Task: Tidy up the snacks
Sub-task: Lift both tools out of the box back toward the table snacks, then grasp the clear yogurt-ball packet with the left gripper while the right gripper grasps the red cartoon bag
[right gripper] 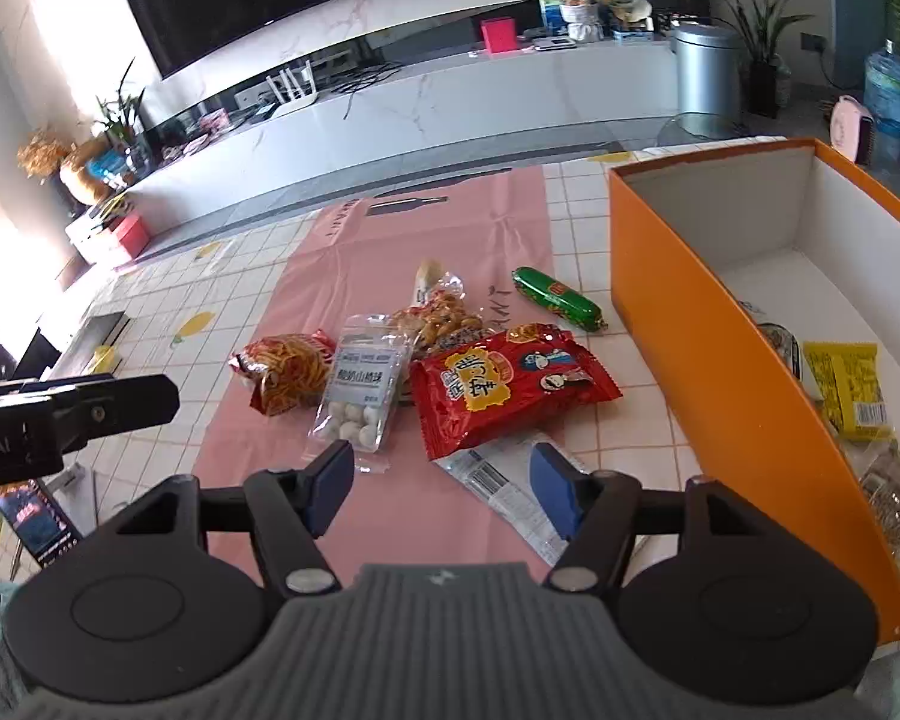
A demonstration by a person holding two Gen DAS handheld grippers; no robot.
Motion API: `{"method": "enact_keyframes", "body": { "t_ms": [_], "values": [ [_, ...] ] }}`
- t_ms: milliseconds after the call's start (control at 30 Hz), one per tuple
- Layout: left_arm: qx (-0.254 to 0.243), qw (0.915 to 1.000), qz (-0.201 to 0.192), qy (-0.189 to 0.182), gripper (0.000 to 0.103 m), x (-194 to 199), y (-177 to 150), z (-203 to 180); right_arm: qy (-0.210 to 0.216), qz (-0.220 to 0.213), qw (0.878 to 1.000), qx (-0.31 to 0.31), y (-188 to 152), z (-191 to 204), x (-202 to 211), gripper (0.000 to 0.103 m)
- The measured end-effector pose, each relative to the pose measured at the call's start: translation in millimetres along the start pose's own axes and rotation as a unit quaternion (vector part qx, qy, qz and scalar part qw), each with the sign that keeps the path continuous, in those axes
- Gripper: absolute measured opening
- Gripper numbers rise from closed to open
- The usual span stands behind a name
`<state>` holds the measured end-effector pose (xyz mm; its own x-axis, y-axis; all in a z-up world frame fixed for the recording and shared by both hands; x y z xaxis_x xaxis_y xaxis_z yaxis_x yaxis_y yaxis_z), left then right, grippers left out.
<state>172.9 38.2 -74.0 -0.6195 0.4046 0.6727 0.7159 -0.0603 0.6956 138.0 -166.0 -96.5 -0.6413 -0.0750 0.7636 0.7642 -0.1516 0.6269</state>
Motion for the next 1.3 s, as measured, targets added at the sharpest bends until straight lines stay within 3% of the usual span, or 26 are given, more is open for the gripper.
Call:
{"method": "enact_keyframes", "body": {
  "t_ms": [300, 567, 933, 1300],
  "values": [
    [-0.009, 0.9997, 0.018, -0.016, 0.082, -46, -6, 9, -0.011, 0.01, 0.996, -0.089, 5, -18, -43, 0.068],
    [-0.004, 0.999, 0.039, -0.022, 0.083, -84, -13, 17, -0.015, 0.038, 0.99, -0.136, 8, -34, -82, 0.07],
    [0.012, 0.9986, 0.05, -0.014, 0.084, -119, -23, 26, -0.006, 0.06, 0.983, -0.176, 7, -46, -116, 0.07],
    [0.011, 0.9981, 0.061, -0.003, 0.084, -138, -25, 29, 0.011, 0.036, 0.983, -0.179, 14, -43, -127, 0.07]
  ]
}}
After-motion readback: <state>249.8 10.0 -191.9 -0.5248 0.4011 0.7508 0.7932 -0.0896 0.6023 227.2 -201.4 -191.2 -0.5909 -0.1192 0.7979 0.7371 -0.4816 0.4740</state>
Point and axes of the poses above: each gripper's, at about its wrist camera, not at the fingertips, and x roughly against the way its jaws point, z to its left, y to its top, the point moved 6 cm from there along -x, roughly the way its jaws point, and after that the axes turned 9 degrees about -y, right-handed, at the moved point
